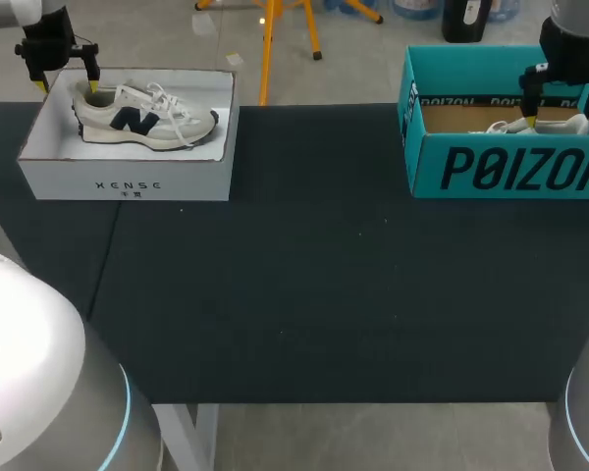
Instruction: Take the shoe out of the shoebox, open the shoe tongue, remove and reinsert the insole, then place the shoe into the shoebox
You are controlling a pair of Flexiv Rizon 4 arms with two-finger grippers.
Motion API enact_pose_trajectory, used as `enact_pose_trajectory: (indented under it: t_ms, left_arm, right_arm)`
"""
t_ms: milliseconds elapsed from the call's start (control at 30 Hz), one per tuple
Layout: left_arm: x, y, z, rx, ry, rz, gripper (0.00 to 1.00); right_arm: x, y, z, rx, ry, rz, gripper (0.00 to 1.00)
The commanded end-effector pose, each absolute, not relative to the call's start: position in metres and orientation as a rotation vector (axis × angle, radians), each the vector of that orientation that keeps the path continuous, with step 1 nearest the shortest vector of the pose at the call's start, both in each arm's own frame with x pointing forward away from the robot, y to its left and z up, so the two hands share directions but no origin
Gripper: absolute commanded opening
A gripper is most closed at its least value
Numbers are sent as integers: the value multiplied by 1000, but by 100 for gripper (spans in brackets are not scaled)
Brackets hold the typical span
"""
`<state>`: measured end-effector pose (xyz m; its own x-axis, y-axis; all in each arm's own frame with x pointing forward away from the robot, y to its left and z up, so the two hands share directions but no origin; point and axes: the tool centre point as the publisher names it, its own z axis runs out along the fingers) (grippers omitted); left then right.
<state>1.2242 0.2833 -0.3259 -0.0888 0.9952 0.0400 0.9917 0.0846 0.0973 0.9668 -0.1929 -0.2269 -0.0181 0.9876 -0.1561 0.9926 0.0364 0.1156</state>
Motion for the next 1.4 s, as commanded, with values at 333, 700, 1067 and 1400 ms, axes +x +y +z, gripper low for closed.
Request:
enact_pose_trajectory:
  t_ms: [333,700,1067,1400]
  left_arm:
    - [1261,292,-342,2152,2333,23,100]
    - [1263,289,-354,2215,2277,23,78]
    - [1269,279,-360,2261,2225,18,7]
    - [1258,282,-356,2288,2222,42,0]
  right_arm:
    - [966,-192,-227,2055,2110,-37,100]
    - [966,-192,-227,2055,2110,-37,100]
    - [966,-192,-227,2055,2110,-37,100]
    - [966,-192,-227,2055,2110,-37,100]
